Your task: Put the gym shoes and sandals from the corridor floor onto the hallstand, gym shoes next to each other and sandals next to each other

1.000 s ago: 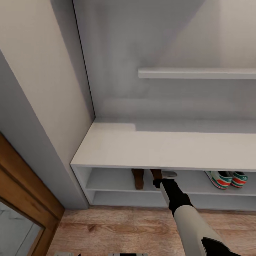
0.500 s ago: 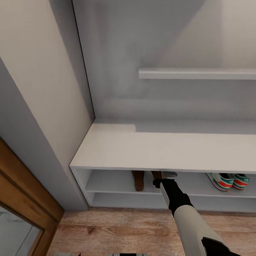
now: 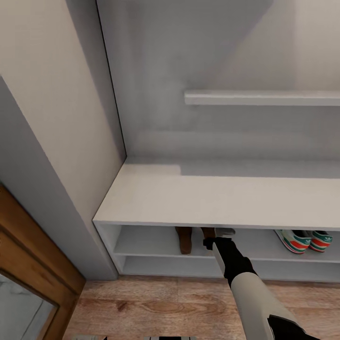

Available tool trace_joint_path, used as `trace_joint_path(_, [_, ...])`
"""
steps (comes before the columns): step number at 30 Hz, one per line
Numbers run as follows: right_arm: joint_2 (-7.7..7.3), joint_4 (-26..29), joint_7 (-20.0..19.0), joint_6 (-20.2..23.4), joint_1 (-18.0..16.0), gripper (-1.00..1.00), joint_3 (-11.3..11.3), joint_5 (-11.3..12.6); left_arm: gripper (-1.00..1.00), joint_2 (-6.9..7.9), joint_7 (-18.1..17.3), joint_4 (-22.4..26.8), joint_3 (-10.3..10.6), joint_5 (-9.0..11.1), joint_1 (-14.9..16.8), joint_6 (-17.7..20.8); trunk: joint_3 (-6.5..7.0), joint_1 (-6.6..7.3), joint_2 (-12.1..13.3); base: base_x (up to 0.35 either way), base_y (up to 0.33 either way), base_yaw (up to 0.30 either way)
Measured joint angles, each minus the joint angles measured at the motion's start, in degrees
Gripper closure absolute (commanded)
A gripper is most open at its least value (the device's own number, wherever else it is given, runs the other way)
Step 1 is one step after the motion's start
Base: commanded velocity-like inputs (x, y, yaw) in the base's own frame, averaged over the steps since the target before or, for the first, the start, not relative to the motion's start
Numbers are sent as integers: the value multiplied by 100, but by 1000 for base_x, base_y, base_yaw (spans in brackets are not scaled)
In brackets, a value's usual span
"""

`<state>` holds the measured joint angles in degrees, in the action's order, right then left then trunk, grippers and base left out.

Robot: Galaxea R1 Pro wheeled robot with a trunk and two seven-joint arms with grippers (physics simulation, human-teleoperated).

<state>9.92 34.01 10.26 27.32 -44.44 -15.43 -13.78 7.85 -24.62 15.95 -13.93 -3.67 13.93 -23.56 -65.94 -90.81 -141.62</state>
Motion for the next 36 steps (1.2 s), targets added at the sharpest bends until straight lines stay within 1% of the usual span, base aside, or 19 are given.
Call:
trace_joint_path(9, [0,3,0,-6,0,100,-6,0,-100,1,0,0,0,1,-2,0,0,0,0,0,2,0])
trace_joint_path(10, [0,3,0,-7,0,-100,-7,0,-100,0,0,0,0,1,-1,0,0,0,0,0,0,0])
trace_joint_path(27, [0,0,9,-13,0,-100,-9,18,-100,0,1,0,0,1,0,0,0,0,0,-5,0,0])
trace_joint_path(31, [0,0,9,-15,0,-100,-9,18,-100,0,0,0,0,1,0,0,0,-2,0,-128,0,0])
trace_joint_path(36, [0,0,9,-18,0,-100,-9,18,-100,0,0,0,0,1,-1,0,0,-3,0,-262,0,0])
